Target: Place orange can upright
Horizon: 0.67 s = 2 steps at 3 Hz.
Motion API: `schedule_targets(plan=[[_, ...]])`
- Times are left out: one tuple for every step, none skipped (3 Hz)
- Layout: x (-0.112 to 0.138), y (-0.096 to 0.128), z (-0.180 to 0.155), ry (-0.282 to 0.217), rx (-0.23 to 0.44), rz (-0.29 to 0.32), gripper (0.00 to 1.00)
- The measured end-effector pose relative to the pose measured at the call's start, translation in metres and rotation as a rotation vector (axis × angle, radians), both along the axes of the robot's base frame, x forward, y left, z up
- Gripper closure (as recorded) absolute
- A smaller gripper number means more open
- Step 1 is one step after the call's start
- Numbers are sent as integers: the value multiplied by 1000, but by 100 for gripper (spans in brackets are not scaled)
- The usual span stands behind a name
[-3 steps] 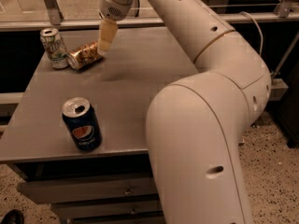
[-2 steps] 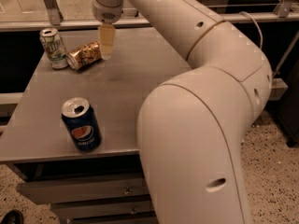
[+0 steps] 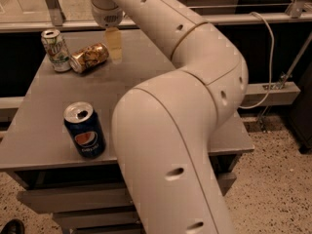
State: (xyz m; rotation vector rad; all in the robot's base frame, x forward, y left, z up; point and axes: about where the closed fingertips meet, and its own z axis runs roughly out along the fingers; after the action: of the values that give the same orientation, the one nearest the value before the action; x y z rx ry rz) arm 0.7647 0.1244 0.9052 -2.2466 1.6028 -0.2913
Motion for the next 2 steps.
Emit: schedule_targets(plan=[[2, 3, 2, 43, -13, 33, 0], [4, 8, -6, 81, -2, 36, 0]])
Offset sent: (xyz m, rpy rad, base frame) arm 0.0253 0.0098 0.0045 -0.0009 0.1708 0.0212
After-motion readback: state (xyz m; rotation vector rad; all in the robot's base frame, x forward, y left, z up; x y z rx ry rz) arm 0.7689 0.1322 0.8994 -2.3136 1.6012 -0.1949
